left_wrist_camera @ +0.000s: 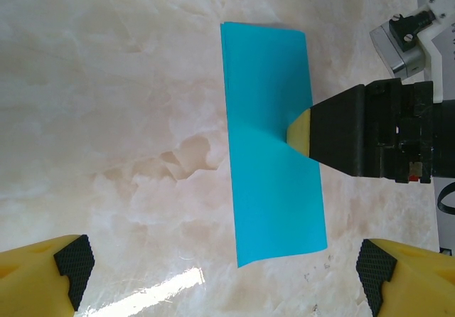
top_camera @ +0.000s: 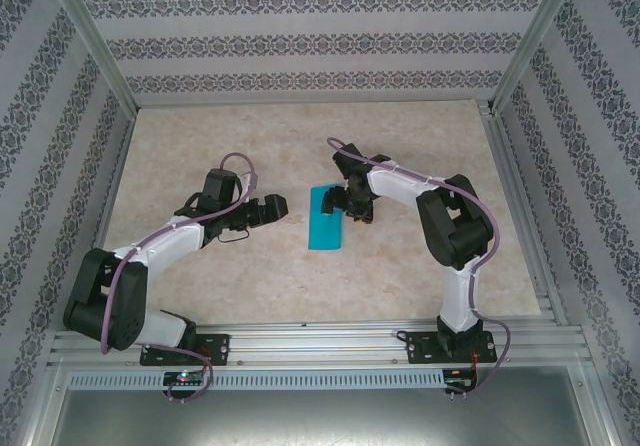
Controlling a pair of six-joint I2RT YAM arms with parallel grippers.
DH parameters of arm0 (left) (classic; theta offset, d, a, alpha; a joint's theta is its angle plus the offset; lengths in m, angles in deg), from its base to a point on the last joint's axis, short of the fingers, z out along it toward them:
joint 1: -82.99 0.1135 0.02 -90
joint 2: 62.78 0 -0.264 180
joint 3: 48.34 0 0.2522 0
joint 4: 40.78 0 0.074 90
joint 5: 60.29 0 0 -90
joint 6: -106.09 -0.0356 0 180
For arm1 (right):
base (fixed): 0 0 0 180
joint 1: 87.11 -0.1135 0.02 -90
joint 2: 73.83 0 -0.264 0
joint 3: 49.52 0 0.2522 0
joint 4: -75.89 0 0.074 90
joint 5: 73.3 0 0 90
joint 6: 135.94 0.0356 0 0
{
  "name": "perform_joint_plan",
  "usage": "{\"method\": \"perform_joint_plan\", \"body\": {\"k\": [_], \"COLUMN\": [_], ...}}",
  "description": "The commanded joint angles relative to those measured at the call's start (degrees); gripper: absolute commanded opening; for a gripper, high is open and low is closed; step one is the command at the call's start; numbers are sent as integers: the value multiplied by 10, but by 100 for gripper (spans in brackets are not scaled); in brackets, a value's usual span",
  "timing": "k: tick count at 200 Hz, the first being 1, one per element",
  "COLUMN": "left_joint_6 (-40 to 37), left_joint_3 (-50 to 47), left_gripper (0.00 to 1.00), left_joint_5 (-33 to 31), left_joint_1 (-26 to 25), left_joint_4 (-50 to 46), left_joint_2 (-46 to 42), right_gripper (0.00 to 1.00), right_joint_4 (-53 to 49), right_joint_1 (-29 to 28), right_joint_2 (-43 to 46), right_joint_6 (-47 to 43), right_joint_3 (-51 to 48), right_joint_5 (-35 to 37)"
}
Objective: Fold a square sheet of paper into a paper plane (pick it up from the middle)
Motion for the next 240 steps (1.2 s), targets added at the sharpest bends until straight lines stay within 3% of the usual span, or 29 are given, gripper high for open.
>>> {"method": "perform_joint_plan", "body": {"k": [1, 145, 163, 193, 240], "left_joint_6": [10, 12, 12, 22, 65], "left_joint_3": [17, 31, 36, 58, 121], "left_gripper": [98, 95, 90, 71, 21], "left_joint_5": [-3, 0, 7, 13, 7], "left_joint_1": [-12, -24, -24, -33, -60], "left_joint_4": [8, 4, 2, -7, -28], "left_joint_2": [6, 28, 37, 66, 150], "right_gripper": [83, 84, 84, 84, 84], "right_joint_4": [-10, -52, -52, -51, -54], "right_joint_1": [-6, -9, -9, -10, -10], "right_joint_2": [-39, -64, -67, -67, -69], "right_joint_6": [4, -9, -8, -7, -6], "right_joint_3": [-9, 11, 11, 8, 7], "right_joint_5": [18, 47, 47, 48, 56]}}
